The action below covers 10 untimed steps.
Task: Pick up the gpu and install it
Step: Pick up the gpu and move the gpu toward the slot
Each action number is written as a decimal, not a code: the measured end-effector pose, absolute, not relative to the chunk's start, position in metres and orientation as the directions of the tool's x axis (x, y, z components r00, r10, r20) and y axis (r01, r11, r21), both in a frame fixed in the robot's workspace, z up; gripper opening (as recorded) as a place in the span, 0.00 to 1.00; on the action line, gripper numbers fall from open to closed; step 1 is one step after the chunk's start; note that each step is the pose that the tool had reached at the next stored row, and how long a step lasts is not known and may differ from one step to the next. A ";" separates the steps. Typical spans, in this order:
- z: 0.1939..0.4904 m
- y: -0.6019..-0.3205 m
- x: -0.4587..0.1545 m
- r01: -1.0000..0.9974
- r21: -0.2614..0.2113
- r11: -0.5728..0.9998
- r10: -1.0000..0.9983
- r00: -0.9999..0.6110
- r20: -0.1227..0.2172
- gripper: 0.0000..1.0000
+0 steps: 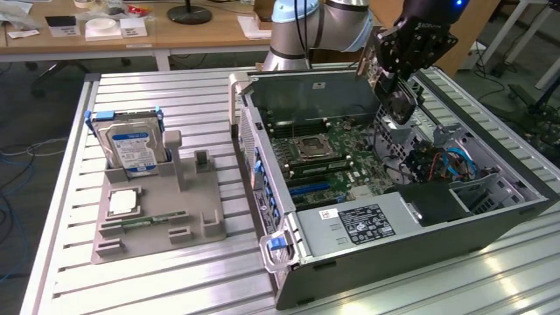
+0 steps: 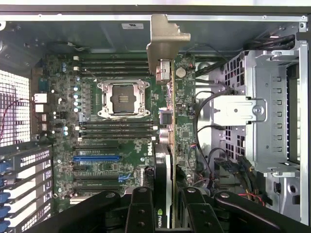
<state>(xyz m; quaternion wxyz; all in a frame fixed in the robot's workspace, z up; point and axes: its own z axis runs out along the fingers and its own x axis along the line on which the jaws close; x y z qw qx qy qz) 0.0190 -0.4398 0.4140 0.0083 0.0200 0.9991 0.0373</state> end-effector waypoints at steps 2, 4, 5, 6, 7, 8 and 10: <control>0.414 -0.440 0.019 0.039 0.075 0.996 0.041 -0.999 -0.015 0.27; 0.414 -0.440 0.019 0.039 0.075 0.996 0.041 -0.999 -0.015 0.27; 0.414 -0.440 0.019 0.039 0.075 0.996 0.041 -0.999 -0.015 0.27; 0.414 -0.440 0.019 0.039 0.075 0.996 0.041 -0.999 -0.015 0.27; 0.414 -0.440 0.019 0.039 0.075 0.996 0.040 -0.999 -0.015 0.27; 0.414 -0.440 0.020 0.039 0.075 0.996 0.040 -0.999 -0.015 0.27; 0.414 -0.440 0.021 0.039 0.075 0.996 0.041 -0.999 -0.015 0.27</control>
